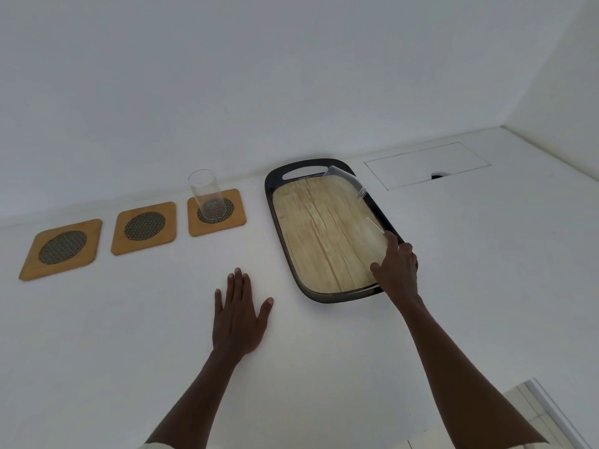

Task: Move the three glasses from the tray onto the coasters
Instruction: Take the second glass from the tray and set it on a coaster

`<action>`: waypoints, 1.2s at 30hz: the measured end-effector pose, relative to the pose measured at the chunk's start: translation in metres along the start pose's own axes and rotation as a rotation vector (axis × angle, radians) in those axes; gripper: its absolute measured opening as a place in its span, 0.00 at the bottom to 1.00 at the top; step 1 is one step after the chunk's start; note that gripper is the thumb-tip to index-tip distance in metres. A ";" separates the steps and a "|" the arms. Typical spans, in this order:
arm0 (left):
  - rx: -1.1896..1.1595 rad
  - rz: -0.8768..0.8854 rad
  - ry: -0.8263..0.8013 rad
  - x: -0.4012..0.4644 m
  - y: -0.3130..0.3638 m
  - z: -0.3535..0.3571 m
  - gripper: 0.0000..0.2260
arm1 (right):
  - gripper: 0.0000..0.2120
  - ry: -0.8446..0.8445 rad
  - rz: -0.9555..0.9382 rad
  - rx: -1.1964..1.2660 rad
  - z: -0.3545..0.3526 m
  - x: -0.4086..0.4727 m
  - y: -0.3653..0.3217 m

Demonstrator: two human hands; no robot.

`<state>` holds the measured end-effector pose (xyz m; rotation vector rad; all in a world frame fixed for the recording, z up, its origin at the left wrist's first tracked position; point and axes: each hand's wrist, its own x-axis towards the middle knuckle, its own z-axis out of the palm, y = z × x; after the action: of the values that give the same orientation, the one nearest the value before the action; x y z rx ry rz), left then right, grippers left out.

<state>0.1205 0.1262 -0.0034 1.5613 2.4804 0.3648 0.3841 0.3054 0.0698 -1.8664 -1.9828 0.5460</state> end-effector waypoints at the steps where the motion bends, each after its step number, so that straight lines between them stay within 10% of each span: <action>1: -0.001 0.000 0.003 0.000 0.000 0.000 0.38 | 0.37 0.005 -0.005 0.018 0.001 0.000 0.001; 20: 0.002 -0.007 0.006 -0.001 0.001 -0.001 0.37 | 0.33 0.020 -0.092 0.735 -0.017 -0.006 -0.062; 36: -0.016 -0.002 0.004 -0.001 0.002 -0.003 0.37 | 0.33 -0.320 -0.008 1.467 -0.008 -0.032 -0.094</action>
<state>0.1219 0.1255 0.0004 1.5533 2.4757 0.3875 0.3093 0.2690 0.1251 -0.8125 -1.0117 1.7255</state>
